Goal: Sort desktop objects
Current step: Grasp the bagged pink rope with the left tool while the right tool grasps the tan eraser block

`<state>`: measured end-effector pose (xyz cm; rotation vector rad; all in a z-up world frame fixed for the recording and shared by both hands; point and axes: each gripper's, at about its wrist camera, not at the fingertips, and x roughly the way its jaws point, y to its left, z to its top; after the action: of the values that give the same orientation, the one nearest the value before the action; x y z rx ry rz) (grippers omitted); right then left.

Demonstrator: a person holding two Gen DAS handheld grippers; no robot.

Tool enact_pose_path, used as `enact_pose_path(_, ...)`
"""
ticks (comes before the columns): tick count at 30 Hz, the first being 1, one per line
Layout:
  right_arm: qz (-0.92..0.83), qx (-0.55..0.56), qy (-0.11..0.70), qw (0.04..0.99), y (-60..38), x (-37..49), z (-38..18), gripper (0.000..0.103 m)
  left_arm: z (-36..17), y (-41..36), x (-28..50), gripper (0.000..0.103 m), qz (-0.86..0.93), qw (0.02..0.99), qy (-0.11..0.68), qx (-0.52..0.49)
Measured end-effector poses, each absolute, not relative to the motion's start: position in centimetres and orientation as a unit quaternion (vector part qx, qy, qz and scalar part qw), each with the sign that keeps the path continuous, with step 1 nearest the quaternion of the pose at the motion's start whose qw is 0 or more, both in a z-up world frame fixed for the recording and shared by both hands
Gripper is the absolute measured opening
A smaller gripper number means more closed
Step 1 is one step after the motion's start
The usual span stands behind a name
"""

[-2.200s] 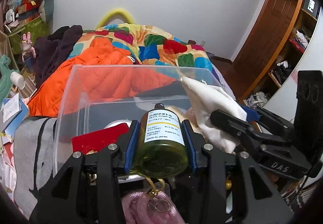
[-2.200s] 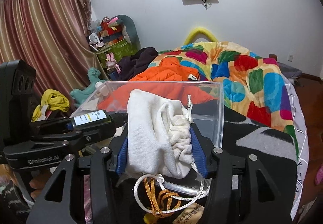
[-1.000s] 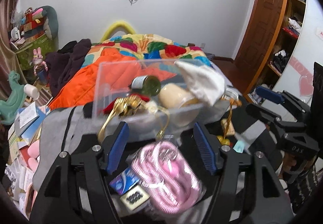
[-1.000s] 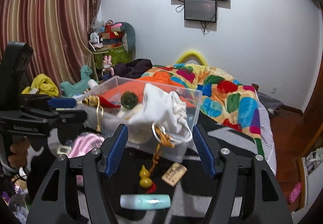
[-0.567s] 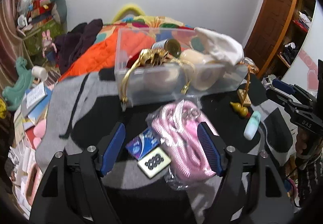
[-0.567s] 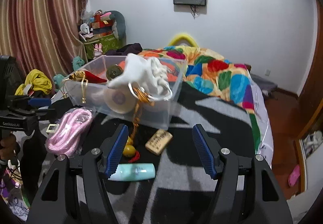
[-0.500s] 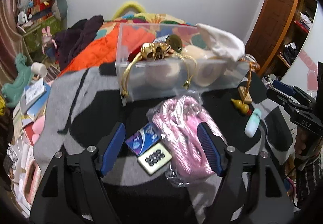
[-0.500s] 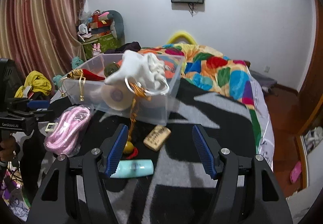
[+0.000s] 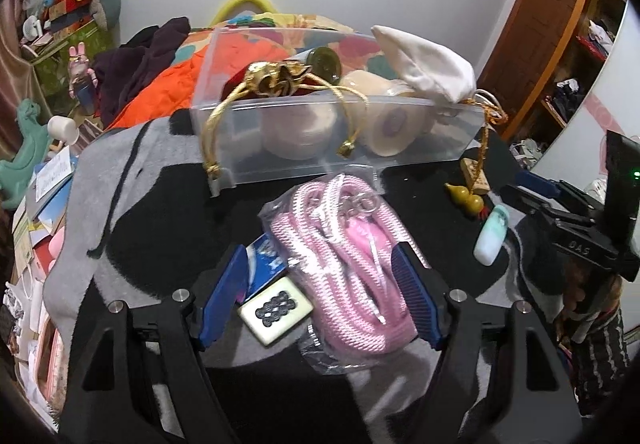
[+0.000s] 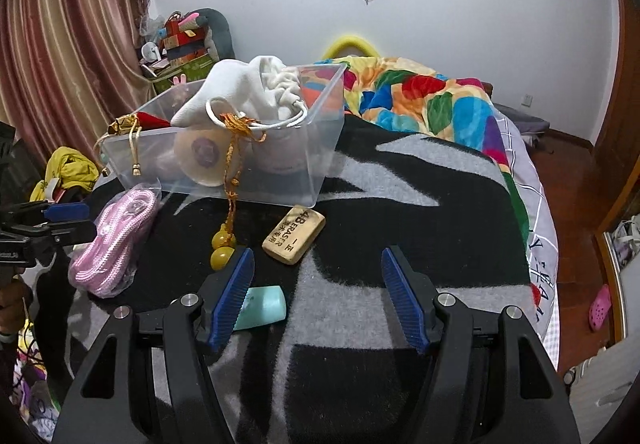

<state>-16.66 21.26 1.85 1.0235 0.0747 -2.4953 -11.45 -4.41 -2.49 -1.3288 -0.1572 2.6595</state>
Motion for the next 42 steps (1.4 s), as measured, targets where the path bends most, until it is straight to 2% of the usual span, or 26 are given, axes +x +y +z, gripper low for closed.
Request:
enact_pose_path(14,-0.893,0.386,0.065,0.223,18.3,-18.1,0.3,0.063,-4.0,-2.0,-13.7,0.077,0.875,0.108,-0.061,-0.468)
enact_pose_path(17,-0.892,0.386,0.067,0.227,17.9,-18.2,0.2,0.062,-4.5,-1.0,-14.2,0.085,0.874,0.106,-0.05,-0.471)
enact_pose_path(20,-0.889,0.391,0.06,0.23,18.1,-18.6,0.2,0.061,-5.1,-0.1,-14.7,0.088,0.871,0.109,-0.043,-0.477)
enact_pose_path(21,-0.889,0.393,0.057,0.229,18.2,-18.7,0.2,0.057,-5.3,0.2,-14.9,0.089,0.869,0.109,-0.04,-0.48)
enact_pose_path(23,-0.887,0.399,0.049,0.229,18.4,-19.0,0.2,0.054,-5.7,0.9,-15.1,0.101,0.868,0.114,-0.026,-0.482)
enact_pose_path(28,-0.89,0.397,0.045,0.22,18.5,-19.1,0.3,0.037,-6.1,1.8,-14.6,0.101,0.88,0.098,0.006,-0.465)
enact_pose_path(30,-0.891,0.396,0.041,0.219,18.7,-19.1,0.3,0.031,-6.0,1.7,-14.5,0.098,0.882,0.093,0.007,-0.462)
enact_pose_path(31,-0.891,0.396,0.039,0.219,18.8,-19.1,0.3,0.03,-5.9,1.7,-14.5,0.09,0.883,0.088,0.008,-0.46)
enact_pose_path(34,-0.89,0.397,0.024,0.224,19.2,-18.9,0.4,0.028,-5.9,1.1,-14.4,0.077,0.888,0.076,0.004,-0.454)
enact_pose_path(39,-0.882,0.399,-0.015,0.251,20.3,-18.3,0.7,0.027,-5.9,0.8,-14.0,0.071,0.893,0.07,0.014,-0.444)
enact_pose_path(42,-0.882,0.396,-0.007,0.253,20.6,-17.7,1.0,0.026,-5.8,1.2,-13.5,0.067,0.899,0.063,0.026,-0.433)
